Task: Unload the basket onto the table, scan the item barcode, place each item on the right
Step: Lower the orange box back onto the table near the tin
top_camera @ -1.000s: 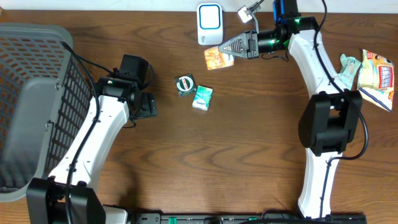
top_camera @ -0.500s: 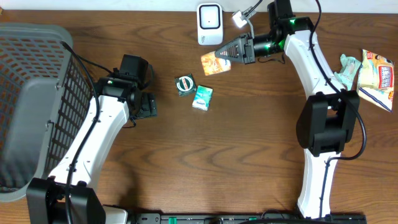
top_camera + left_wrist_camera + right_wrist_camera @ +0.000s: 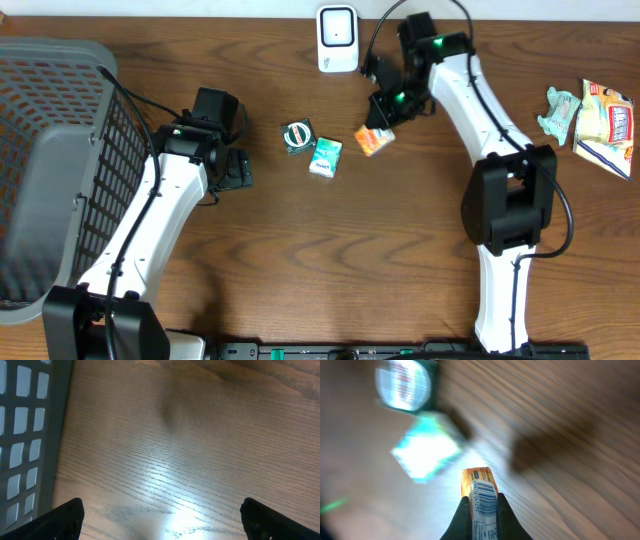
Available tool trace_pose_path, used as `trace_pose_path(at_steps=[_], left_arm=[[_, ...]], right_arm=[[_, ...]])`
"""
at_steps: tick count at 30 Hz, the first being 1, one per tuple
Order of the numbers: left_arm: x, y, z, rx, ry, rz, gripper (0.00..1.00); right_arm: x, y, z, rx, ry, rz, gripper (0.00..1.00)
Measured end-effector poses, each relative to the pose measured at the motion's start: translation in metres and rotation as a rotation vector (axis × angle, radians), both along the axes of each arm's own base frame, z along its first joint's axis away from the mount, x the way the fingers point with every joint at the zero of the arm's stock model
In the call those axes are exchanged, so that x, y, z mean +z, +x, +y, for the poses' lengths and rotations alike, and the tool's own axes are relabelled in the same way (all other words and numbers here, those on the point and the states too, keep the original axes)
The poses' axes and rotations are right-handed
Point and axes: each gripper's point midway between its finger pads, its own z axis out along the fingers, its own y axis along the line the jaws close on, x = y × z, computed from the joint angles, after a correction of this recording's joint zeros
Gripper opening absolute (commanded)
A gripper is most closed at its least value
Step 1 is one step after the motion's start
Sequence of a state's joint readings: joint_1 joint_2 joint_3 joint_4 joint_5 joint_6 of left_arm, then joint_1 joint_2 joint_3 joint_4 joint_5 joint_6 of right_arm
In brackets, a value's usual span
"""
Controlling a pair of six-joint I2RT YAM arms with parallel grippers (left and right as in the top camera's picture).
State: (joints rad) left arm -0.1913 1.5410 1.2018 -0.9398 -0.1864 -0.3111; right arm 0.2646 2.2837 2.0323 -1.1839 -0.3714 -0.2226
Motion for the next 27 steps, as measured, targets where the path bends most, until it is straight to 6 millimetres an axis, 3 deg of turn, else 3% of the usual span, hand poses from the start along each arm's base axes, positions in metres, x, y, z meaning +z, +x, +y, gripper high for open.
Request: trace_pose_path(at_steps=[5,7,9,10,11,12,16,20,27], left_arm=[[0.0,0.0,0.0,0.0,0.0,0.0,0.98],[0.0,0.0,0.0,0.0,0.0,0.0,0.98],[0.0,0.0,0.0,0.0,0.0,0.0,0.98],[0.0,0.0,0.0,0.0,0.0,0.0,0.98],[0.0,0.0,0.0,0.0,0.0,0.0,0.98],[0.0,0.0,0.0,0.0,0.0,0.0,0.98],[0.0,0.0,0.0,0.0,0.0,0.0,0.98],[0.0,0.0,0.0,0.0,0.0,0.0,0.98],[0.0,0.0,0.0,0.0,0.0,0.0,0.98]], right_arm=[[-0.029,-0.009,-0.02,-0.055,-0.17,0.026,0.02],[-0.036,-0.013,-0.026,-0.068,-0.205,0.039,0.08],[-0.038,-0.013,-0.03,-0.085,-0.224,0.041,0.28],[-0.038,-0.012,-0.032,-0.098,-0.237,0.039,0.52],[-0.039,-0.011,-0.034,-0.105,-0.25,0.035,0.65],[-0.039,-0.01,-0.038,-0.121,-0.268,0.034,0.7],[-0.035,-0.009,-0.053,-0.157,-0.351,0.027,0.74],[-0.014,-0.001,-0.062,-0.195,-0.396,-0.002,0.78],[0.014,-0.005,-0.058,-0.215,-0.364,0.02,0.76]])
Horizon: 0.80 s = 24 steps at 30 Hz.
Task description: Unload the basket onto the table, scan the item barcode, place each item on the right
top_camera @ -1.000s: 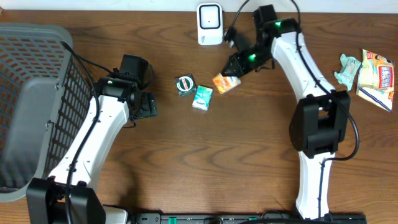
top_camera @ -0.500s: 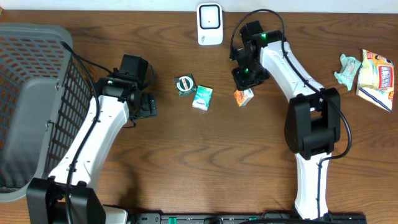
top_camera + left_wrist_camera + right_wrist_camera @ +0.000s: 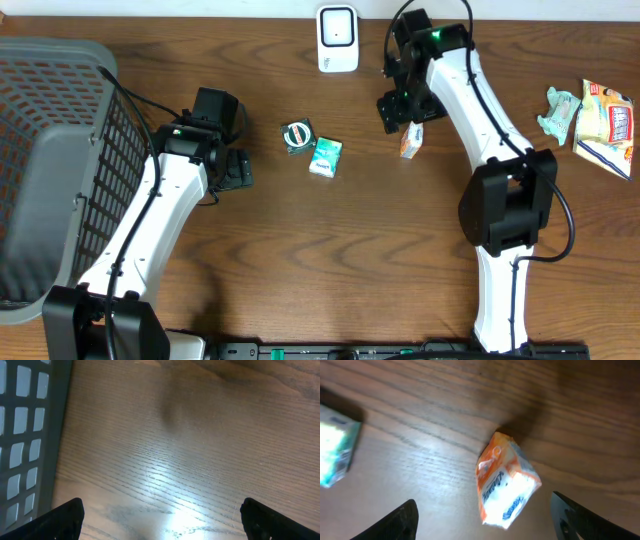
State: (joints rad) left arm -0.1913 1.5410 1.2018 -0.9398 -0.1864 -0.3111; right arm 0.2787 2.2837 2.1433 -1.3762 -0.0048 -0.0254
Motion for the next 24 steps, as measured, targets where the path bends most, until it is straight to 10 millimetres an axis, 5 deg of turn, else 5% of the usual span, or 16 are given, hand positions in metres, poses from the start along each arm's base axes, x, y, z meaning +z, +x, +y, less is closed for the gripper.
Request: trace_pose_path(at_steps=[11,17,24], left_arm=[[0.0,0.0,0.0,0.0,0.0,0.0,0.97],[0.0,0.0,0.0,0.0,0.0,0.0,0.98],[0.0,0.0,0.0,0.0,0.0,0.0,0.97]], right_arm=[[0.001,-0.028,0.0,-0.01,0.013,0.116,0.29],[-0.003,-0.019,0.004,-0.012,0.029,0.083,0.22],[-0.029,-0.017,-0.008,-0.07,-0.037,0.074,0.22]])
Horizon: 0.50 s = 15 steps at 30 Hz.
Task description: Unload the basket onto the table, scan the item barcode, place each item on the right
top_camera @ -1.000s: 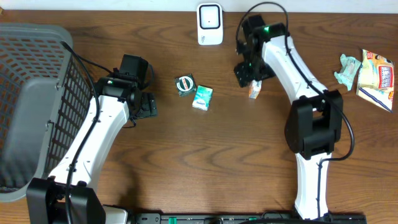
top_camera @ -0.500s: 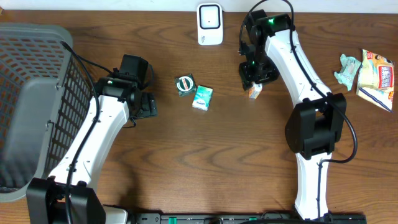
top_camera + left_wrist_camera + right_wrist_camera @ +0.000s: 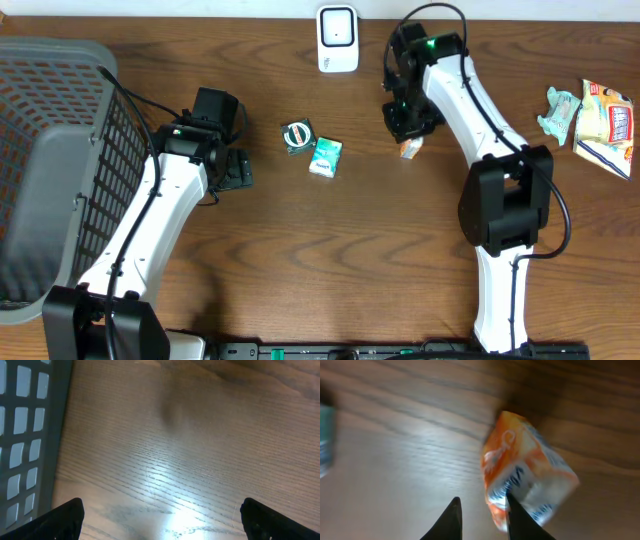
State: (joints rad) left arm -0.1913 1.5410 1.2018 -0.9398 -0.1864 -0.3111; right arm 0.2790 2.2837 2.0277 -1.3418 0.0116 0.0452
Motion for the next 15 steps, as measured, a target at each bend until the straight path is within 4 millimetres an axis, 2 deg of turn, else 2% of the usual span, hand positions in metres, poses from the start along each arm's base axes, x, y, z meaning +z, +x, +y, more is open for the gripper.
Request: trace_pose_path(at_steps=[4,7,10,15], left_arm=[[0.0,0.0,0.0,0.0,0.0,0.0,0.97],[0.0,0.0,0.0,0.0,0.0,0.0,0.98],[0.0,0.0,0.0,0.0,0.0,0.0,0.98],[0.0,0.0,0.0,0.0,0.0,0.0,0.98]], right_arm=[[-0.003,0.001,-0.023,-0.074,-0.131,-0.021,0.28],[0.0,0.001,-0.04,-0.106,-0.221,-0.037,0.36],[0.004,0.001,-0.049,-0.124,-0.269,-0.042,0.45],[0.01,-0.011,-0.057,-0.128,-0.298,0.002,0.51]])
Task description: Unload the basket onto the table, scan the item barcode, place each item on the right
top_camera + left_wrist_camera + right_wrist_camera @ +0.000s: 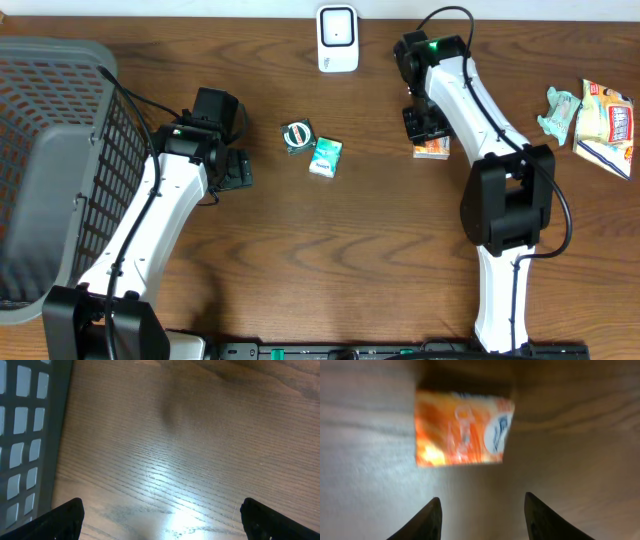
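Observation:
The orange packet (432, 149) lies flat on the table, under the right arm; the right wrist view shows it as an orange packet (463, 429) with a blue logo, blurred. My right gripper (481, 515) is open just short of it, nothing between its fingers. The white barcode scanner (338, 38) stands at the table's back edge. A green round tin (298, 135) and a teal-white pack (326, 157) lie mid-table. My left gripper (161, 517) is open over bare wood beside the basket.
A large grey mesh basket (50, 160) fills the left side; its wall (25, 435) shows in the left wrist view. Snack packets (592, 118) lie at the far right edge.
The right gripper, then narrow and close against the tilted orange packet, is now open wider and drawn back. The packet now lies flat, slightly to the right. The left arm is still.
First my right gripper was shut on the orange packet, barcode showing, right of the teal pack. Then it stood open with the packet on the table farther right. Later its fingers were narrow at the packet; now they are open and the packet lies flat.

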Available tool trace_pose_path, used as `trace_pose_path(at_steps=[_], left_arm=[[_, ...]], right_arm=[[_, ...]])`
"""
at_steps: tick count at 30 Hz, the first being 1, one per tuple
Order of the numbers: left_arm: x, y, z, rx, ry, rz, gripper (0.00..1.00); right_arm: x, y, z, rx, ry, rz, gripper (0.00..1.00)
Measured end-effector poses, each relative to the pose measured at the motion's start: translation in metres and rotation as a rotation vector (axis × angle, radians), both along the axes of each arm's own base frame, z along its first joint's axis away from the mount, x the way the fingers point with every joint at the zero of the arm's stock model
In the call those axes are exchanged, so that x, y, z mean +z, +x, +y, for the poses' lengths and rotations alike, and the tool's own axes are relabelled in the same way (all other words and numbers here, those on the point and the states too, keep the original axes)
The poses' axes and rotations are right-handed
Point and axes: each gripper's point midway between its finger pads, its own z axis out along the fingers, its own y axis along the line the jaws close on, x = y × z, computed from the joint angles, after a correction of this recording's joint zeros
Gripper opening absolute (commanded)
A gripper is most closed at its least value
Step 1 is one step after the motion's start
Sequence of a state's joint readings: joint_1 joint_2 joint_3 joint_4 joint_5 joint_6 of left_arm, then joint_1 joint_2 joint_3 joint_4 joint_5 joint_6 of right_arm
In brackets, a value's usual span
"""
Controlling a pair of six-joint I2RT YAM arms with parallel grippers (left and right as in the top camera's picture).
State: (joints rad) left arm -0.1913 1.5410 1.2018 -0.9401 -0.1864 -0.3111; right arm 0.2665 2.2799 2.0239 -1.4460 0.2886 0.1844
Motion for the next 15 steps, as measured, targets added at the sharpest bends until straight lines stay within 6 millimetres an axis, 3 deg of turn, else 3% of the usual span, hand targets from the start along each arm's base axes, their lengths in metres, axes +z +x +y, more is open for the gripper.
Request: trace_pose_path(at_steps=[2,8,15], left_arm=[[0.0,0.0,0.0,0.0,0.0,0.0,0.98],[0.0,0.0,0.0,0.0,0.0,-0.001,0.98],[0.0,0.0,0.0,0.0,0.0,-0.001,0.98]], right_arm=[[0.0,-0.006,0.002,-0.018,0.023,0.026,0.61],[-0.004,-0.023,0.016,-0.02,0.124,0.104,0.29],[-0.028,-0.047,0.012,-0.024,0.112,0.193,0.23]])
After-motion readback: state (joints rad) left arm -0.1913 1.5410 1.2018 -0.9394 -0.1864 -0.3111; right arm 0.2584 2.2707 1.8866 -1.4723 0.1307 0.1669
